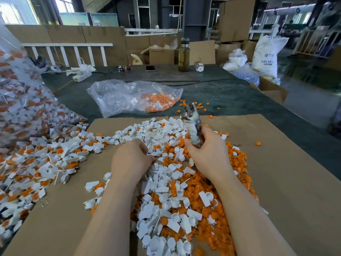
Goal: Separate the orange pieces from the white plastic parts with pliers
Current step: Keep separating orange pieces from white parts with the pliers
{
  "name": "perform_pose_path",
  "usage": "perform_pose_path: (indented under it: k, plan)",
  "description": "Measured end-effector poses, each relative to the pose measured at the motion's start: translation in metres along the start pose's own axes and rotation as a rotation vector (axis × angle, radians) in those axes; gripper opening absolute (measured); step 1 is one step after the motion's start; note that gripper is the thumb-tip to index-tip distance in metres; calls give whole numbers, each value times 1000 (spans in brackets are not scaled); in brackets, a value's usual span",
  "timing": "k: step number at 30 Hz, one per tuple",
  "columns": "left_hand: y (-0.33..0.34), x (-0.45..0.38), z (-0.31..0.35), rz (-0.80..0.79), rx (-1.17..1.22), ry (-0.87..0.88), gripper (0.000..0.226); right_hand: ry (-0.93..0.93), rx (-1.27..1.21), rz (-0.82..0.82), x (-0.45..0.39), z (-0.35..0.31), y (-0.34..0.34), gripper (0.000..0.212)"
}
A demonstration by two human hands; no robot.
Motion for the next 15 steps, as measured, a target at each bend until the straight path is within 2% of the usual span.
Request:
perform_pose_path:
  k: [10, 15]
  plan:
    - [5, -2, 3, 14, 27, 41, 20, -12, 42, -3, 0, 0, 3, 14]
    - [-2, -1, -1, 106, 281, 42, 15, 13, -27, 4, -1, 2, -1, 18]
Point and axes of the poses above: each hand's wrist, its own x-axis away from the middle knuckle, its own y-axis out of the palm, z = x × y, the point moved 10 cm from there along -x, towards the middle knuckle, and after that the axes turned 15 degrees about y, right-handed, at the moved point
